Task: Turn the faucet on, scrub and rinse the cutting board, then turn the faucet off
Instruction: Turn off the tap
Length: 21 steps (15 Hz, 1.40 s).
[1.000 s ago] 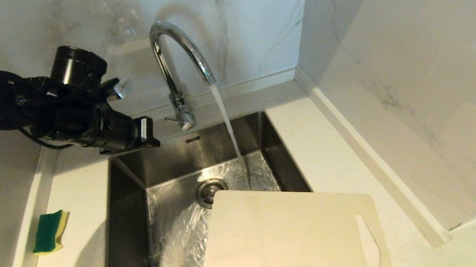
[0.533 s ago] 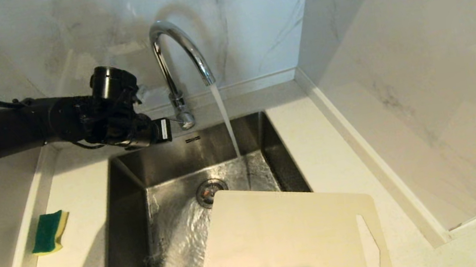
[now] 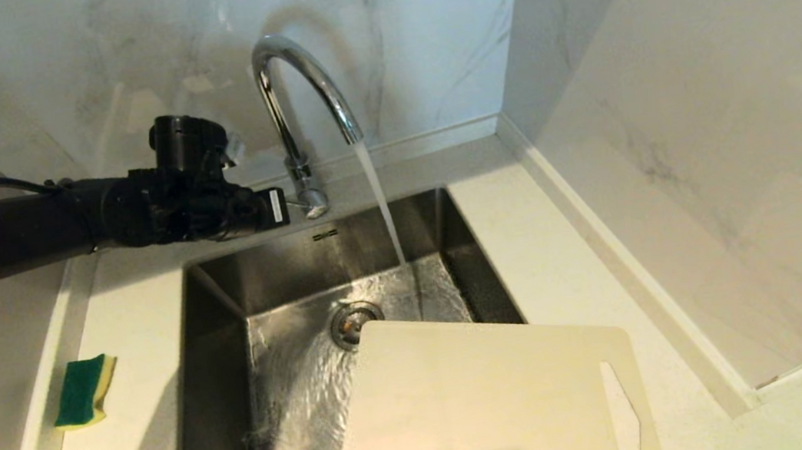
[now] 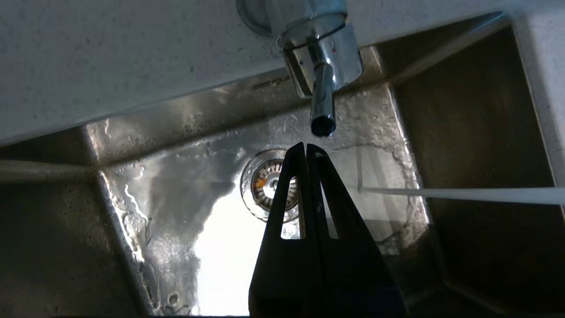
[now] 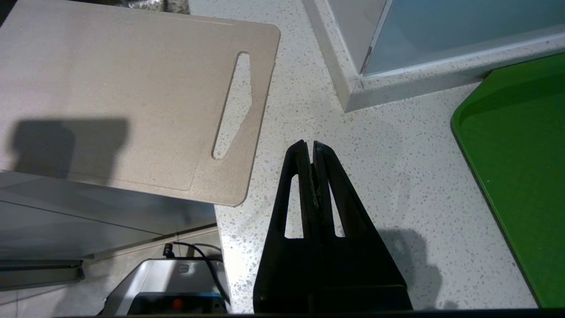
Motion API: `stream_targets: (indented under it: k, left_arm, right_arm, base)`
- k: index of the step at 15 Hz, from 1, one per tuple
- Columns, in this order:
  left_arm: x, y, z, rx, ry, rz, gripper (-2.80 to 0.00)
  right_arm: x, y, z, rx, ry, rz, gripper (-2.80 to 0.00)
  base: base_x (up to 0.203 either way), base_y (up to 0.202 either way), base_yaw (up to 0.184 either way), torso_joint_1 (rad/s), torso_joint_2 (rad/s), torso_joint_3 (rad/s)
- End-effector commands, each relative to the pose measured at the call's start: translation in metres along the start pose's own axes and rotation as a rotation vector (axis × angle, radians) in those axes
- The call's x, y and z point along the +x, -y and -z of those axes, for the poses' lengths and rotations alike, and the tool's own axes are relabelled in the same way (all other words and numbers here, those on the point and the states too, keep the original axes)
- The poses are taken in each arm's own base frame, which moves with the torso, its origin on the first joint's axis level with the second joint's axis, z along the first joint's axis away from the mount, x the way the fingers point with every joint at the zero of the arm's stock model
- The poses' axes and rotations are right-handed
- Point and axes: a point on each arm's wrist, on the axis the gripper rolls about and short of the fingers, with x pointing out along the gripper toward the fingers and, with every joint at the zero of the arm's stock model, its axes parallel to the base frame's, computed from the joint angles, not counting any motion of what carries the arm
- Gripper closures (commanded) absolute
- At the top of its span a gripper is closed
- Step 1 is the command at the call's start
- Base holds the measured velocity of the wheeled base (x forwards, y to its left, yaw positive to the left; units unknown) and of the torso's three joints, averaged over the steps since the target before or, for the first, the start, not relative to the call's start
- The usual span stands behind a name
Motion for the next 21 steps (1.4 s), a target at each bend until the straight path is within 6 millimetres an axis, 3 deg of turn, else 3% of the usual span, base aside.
stream_targets:
  k: [1, 16, 21]
  left_arm:
    - [0.0, 0.001, -0.002, -0.002, 0.019, 0.004, 0.0]
    - [0.01, -0.001, -0.013, 0.008, 0.207, -0.026, 0.0]
    - [-0.006, 0.002, -0.026, -0.022, 0.24, -0.017, 0.0]
  right_arm:
    - [0.0, 0.0, 0.0, 0.0, -0.002, -0.001, 0.0]
    - [0.0, 0.0, 0.0, 0.0, -0.002, -0.002, 0.0]
    - [0.0, 0.0, 0.0, 0.0, -0.002, 0.0, 0.0]
  base:
    - [0.0, 0.0, 0.0, 0.0, 0.0, 0.0]
    - [0.0, 0.0, 0.0, 0.0, 0.0, 0.0]
    - [0.0, 0.0, 0.0, 0.0, 0.0, 0.0]
